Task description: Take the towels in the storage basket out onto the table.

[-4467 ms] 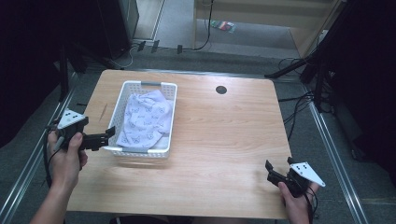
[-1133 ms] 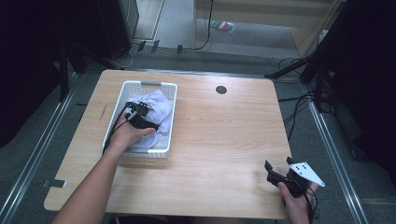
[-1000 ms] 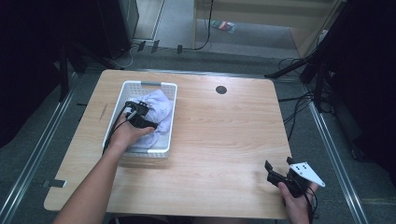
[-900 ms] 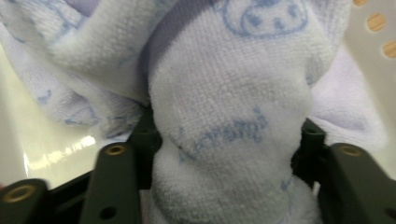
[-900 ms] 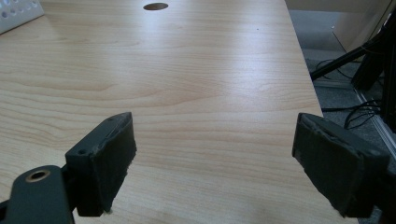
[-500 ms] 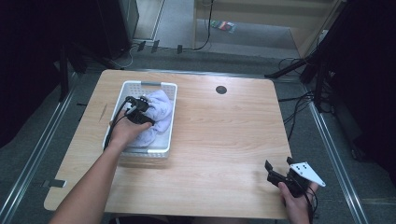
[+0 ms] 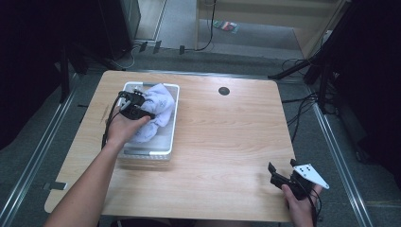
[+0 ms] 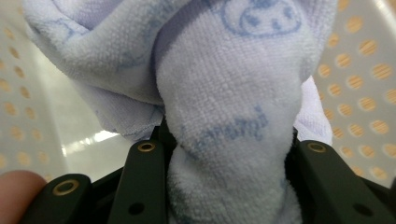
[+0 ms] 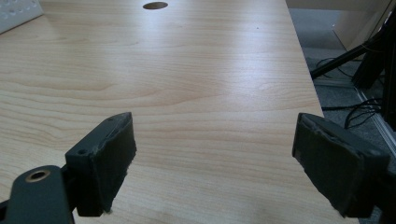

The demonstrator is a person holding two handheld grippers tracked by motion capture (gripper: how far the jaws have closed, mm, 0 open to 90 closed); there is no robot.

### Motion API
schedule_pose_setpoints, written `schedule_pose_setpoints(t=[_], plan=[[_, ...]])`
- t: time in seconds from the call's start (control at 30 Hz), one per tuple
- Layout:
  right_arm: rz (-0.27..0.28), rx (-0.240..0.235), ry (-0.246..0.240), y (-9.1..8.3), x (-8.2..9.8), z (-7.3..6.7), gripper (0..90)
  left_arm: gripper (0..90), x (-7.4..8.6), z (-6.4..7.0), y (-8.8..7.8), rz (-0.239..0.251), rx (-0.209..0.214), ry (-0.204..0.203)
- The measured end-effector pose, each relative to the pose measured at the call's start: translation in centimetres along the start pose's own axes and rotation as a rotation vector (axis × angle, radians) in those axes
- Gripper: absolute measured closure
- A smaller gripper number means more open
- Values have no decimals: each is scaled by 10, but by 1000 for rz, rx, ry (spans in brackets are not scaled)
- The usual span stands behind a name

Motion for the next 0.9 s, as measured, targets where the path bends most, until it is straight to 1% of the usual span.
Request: schedule_pose_setpoints(t=[0.03,0.07,0.1,0.13,0.17,0.23,0.3,0.43,0.57,0.7,0.73,0.8,0.83,0.9], plan=[[0,0,1,0,0,0,137,613,-1,-2,-3,3,-4,3],[0,0,0,0,0,0,137,613,-2,-3,-6,12,-7,-6],[0,0,1,0,0,0,137,612,-3,-5,-9,19,-1,-17],[-1,0,1,0,0,0,137,612,-4,-6,-11,31,-6,-21],[0,0,0,0,0,0,137,611,-4,-8,-14,31,-8,-18],[0,-1,0,0,0,0,137,611,-6,-9,-19,41,-3,-26],[0,0,2,0,0,0,137,611,-7,-11,-25,55,0,-28],[0,0,1,0,0,0,137,609,-10,-12,-38,78,-2,-20],[0,-1,0,0,0,0,137,608,-14,-11,-50,93,4,-16],[1,0,0,0,0,0,137,607,-17,-10,-61,115,8,-24],[0,0,1,0,0,0,137,607,-18,-10,-63,116,8,-18],[0,0,0,0,0,0,137,606,-20,-8,-68,118,16,-18],[0,0,0,0,0,0,137,605,-21,-7,-71,124,12,-15],[0,0,0,0,0,0,137,604,-23,-5,-76,129,18,-15]])
Point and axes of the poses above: each handheld gripper's, and its own axes: y roughly forward along the jaws, x roughly out of its underside, z roughly to its right, the point moved 2 cm from there along y, roughly forward along the jaws, and after that the axes turned 13 degrees about -x, right-handed, at the moved point
